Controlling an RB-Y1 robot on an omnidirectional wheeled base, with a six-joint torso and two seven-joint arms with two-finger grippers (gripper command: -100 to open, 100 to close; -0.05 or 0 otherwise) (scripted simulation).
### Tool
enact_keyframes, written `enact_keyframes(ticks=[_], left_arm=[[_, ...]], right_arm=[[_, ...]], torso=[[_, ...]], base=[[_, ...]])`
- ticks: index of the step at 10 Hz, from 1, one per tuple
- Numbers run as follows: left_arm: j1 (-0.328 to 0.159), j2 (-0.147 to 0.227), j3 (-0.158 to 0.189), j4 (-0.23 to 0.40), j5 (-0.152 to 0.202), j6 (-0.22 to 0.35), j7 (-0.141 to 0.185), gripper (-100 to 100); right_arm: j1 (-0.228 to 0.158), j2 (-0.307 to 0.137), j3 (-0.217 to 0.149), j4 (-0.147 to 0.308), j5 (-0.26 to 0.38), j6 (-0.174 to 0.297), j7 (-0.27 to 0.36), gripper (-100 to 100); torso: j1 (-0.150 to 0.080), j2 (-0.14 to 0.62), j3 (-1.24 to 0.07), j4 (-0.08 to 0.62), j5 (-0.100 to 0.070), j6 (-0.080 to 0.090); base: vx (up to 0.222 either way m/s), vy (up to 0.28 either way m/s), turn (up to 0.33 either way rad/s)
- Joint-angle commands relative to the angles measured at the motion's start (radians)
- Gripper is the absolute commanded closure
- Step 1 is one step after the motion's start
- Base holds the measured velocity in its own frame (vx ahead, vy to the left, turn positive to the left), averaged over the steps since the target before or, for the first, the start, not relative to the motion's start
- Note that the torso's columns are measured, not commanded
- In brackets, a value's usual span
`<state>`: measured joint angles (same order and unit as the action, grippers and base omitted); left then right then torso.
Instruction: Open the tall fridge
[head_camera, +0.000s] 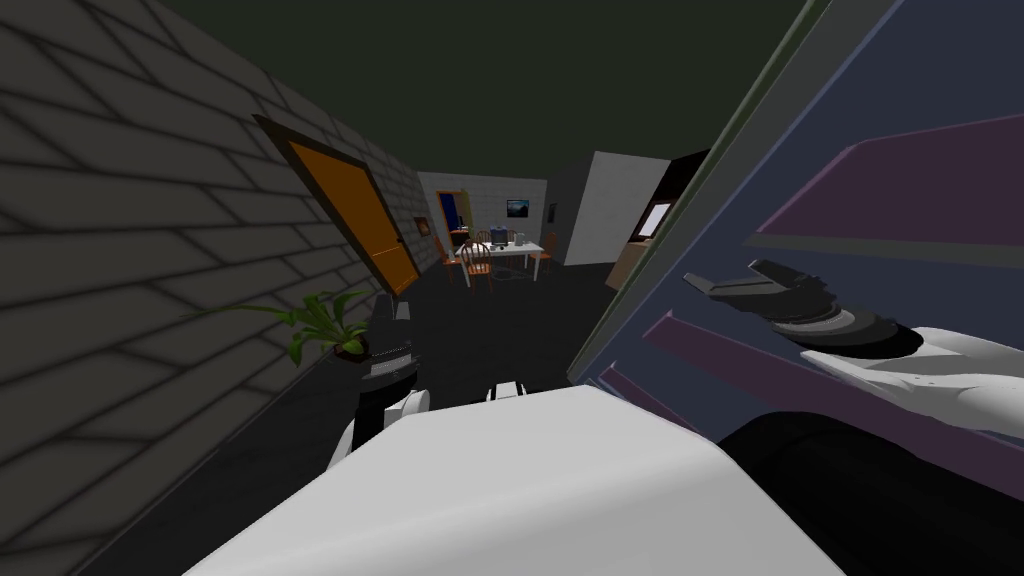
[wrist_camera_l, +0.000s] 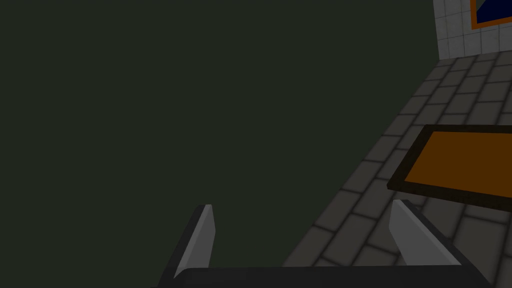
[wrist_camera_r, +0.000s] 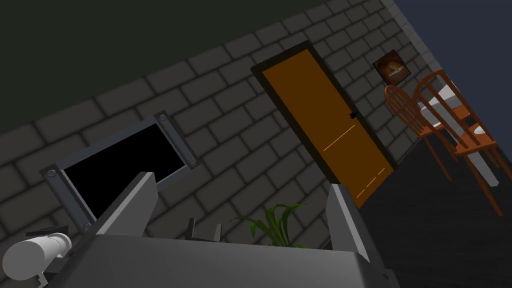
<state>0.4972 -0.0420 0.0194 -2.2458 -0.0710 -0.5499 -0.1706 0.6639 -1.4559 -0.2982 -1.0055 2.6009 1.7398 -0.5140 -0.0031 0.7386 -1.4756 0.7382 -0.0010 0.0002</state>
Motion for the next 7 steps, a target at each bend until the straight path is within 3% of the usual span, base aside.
enact_keyframes(ticks=[1,7], left_arm=[[0.0,0.0,0.0,0.0,0.0,0.0,0.0,0],[0.0,0.0,0.0,0.0,0.0,0.0,0.0,0]], right_arm=[[0.024,-0.079,-0.015,-0.027,0.063,0.007,-0.046,-100],[0.073,-0.206,-0.044,-0.074,0.171,0.025,-0.117,-100]], torso=[[0.002,0.0,0.0,0.0,0.0,0.0],[0.004,0.0,0.0,0.0,0.001,0.0]], base=[[0.052,-0.149,0.029],[0.053,-0.119,0.024]])
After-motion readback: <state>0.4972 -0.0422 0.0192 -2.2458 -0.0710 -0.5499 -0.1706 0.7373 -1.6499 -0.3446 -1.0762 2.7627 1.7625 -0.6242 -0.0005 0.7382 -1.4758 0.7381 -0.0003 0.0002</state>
